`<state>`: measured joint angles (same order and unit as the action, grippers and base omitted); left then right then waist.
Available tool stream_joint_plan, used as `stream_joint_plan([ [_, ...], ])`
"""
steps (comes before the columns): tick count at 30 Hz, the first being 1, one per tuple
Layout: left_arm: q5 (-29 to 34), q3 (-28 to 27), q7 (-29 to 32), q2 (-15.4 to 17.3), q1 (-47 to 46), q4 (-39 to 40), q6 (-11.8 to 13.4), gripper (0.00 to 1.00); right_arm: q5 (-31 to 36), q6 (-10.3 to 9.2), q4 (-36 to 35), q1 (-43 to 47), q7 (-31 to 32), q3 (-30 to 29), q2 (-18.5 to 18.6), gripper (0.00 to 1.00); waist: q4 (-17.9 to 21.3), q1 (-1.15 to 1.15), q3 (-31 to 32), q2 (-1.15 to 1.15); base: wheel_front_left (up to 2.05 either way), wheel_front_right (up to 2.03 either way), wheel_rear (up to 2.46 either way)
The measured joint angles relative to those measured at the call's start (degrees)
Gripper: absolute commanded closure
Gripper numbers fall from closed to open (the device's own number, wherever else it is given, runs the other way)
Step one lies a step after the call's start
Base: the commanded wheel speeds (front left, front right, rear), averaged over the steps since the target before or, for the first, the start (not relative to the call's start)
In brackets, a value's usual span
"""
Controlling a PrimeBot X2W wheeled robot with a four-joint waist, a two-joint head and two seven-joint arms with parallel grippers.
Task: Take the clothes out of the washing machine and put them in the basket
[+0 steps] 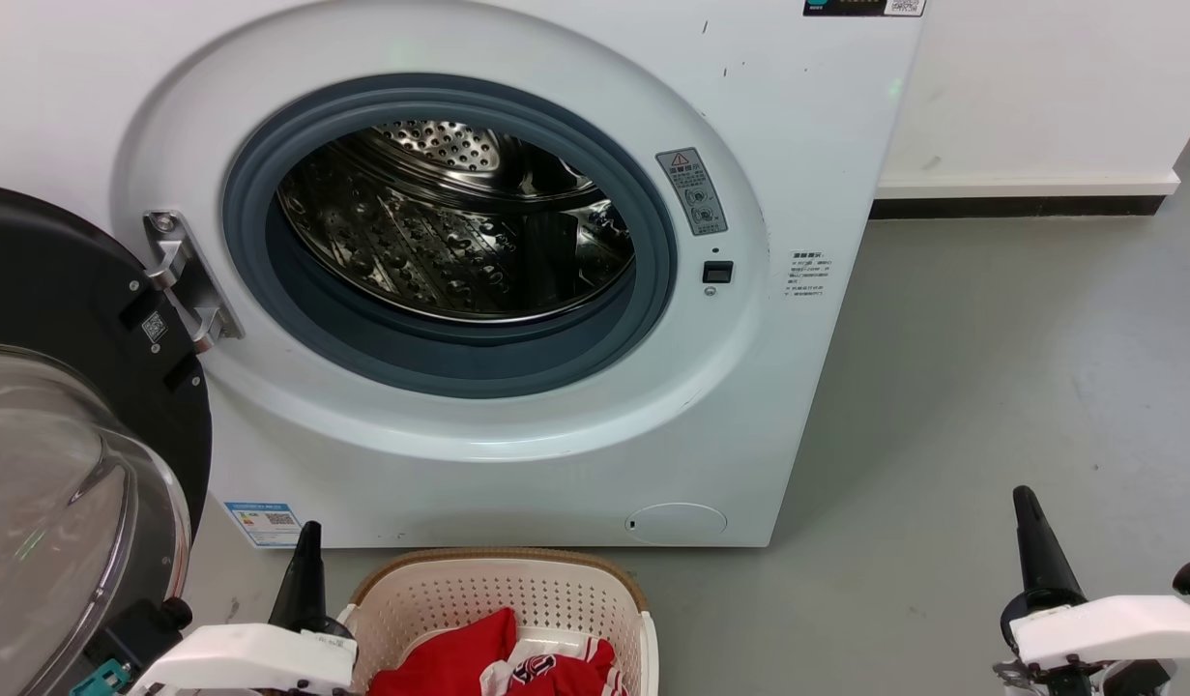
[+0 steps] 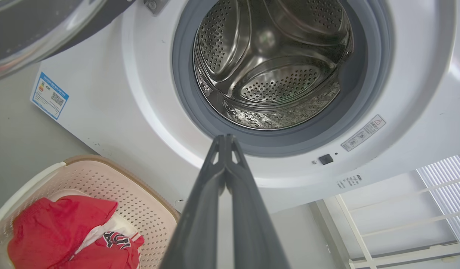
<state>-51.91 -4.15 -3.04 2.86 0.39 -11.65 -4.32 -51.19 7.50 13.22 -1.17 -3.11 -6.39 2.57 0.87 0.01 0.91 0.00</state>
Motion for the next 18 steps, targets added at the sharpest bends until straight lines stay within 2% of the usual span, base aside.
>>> stream_joint_plan([
  [18, -12.1, -0.7, 2.9, 0.0, -1.9, -0.8, -0.8, 1.00, -12.3, 0.00, 0.2, -1.3, 2.9, 0.0, 0.0, 1.00, -0.2, 0.00, -0.3, 0.00, 0.00, 0.00, 0.00],
])
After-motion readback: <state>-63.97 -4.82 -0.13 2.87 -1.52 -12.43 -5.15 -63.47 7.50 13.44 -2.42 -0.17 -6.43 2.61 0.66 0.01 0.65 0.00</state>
